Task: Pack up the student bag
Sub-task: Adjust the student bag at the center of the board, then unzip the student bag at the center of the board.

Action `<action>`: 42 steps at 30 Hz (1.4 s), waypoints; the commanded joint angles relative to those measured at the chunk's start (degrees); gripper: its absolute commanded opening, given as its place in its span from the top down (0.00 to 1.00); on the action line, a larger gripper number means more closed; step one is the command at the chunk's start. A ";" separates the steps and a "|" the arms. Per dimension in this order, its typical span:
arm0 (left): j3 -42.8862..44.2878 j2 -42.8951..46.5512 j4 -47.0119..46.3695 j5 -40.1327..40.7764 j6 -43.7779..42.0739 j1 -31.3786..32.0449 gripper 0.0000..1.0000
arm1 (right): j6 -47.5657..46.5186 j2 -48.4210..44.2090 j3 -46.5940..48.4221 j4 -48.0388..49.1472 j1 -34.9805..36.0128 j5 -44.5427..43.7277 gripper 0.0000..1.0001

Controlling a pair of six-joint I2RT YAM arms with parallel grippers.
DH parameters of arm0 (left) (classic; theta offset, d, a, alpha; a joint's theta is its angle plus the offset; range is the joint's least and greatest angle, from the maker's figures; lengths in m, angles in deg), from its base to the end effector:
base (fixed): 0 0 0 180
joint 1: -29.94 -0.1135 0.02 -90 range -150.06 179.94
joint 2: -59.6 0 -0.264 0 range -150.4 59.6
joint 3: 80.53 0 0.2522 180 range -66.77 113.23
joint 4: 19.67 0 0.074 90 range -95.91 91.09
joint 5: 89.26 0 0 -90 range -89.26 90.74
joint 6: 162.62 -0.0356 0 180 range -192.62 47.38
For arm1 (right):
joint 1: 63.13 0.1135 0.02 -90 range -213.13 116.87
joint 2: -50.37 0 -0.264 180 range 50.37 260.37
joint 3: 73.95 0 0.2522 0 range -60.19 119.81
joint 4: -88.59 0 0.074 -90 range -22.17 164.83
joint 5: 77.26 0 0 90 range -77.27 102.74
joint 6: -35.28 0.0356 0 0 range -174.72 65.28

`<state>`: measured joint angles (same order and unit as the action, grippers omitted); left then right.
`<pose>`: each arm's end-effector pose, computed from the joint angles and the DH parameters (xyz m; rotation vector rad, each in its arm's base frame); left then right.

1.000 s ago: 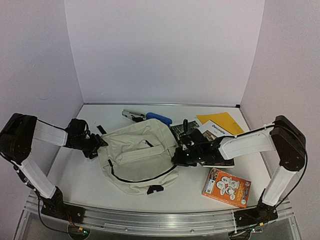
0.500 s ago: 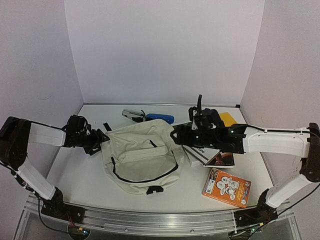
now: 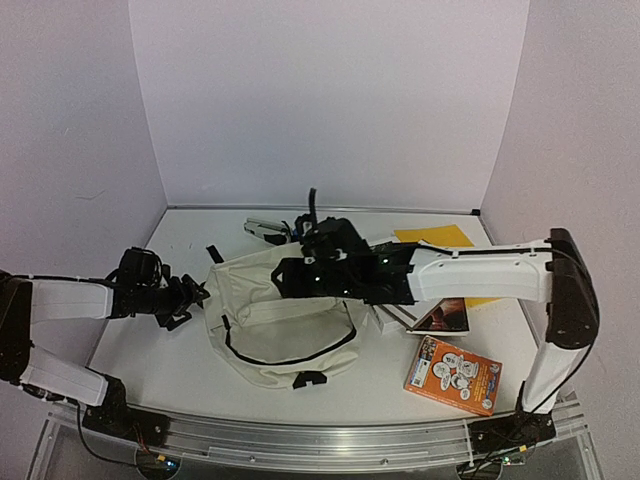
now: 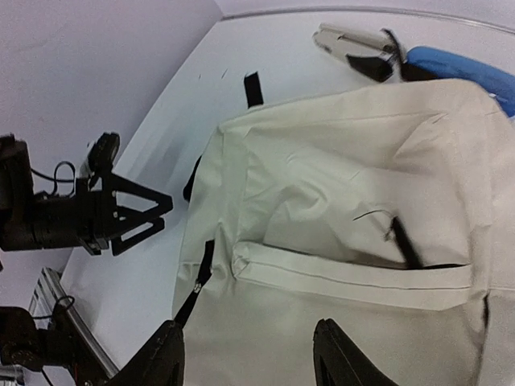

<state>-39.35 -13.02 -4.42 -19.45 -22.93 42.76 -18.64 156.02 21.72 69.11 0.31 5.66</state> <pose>0.2215 -0.0630 0.1557 -0.6286 2.4496 -0.9036 0.1983 0.3869 0.2702 -0.4464 2.1722 0.8988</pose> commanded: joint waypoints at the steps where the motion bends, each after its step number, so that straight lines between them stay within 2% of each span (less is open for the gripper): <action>1: -0.09 -2.39 -3.21 -4.09 -0.10 0.28 0.20 | -2.50 8.95 8.87 -0.52 4.47 2.18 0.48; 7: 1.67 -8.94 -4.97 -6.64 -1.01 0.34 0.24 | -3.12 18.64 16.89 -0.52 5.82 4.38 0.52; 14: 2.09 -16.95 -12.63 -9.87 1.40 0.49 0.39 | -4.83 28.74 26.24 -0.61 5.82 5.77 0.62; 17: 2.56 -18.67 -13.57 -10.05 1.46 0.45 0.49 | -4.83 31.01 28.49 -0.61 5.74 5.42 0.66; 18: 2.97 -19.34 -13.75 -10.02 1.38 0.60 0.56 | -4.72 32.12 29.46 -0.61 5.73 5.18 0.68; 21: 3.28 -20.04 -13.97 -9.92 1.27 0.57 0.69 | -4.40 33.07 30.12 -0.70 5.73 4.86 0.69; 22: 3.47 -20.28 -14.50 -9.88 0.86 0.70 0.81 | -4.06 33.07 29.99 -0.85 5.60 4.41 0.69; 26: 2.15 -19.08 -18.64 -11.19 -1.30 1.41 0.99 | -3.04 31.29 27.96 -0.96 4.98 4.25 0.70; 33: -1.46 -12.18 -29.74 -14.56 -4.38 3.01 1.00 | -1.10 27.88 24.37 -0.88 3.09 8.80 0.72; 42: -0.61 -3.82 -25.22 -14.72 -11.11 3.44 1.00 | 0.86 21.11 18.61 0.72 0.55 14.47 0.72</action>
<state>-41.34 -20.73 -27.08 -32.52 -29.55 45.91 -19.06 183.54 42.35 68.26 2.30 16.92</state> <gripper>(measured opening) 0.020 0.278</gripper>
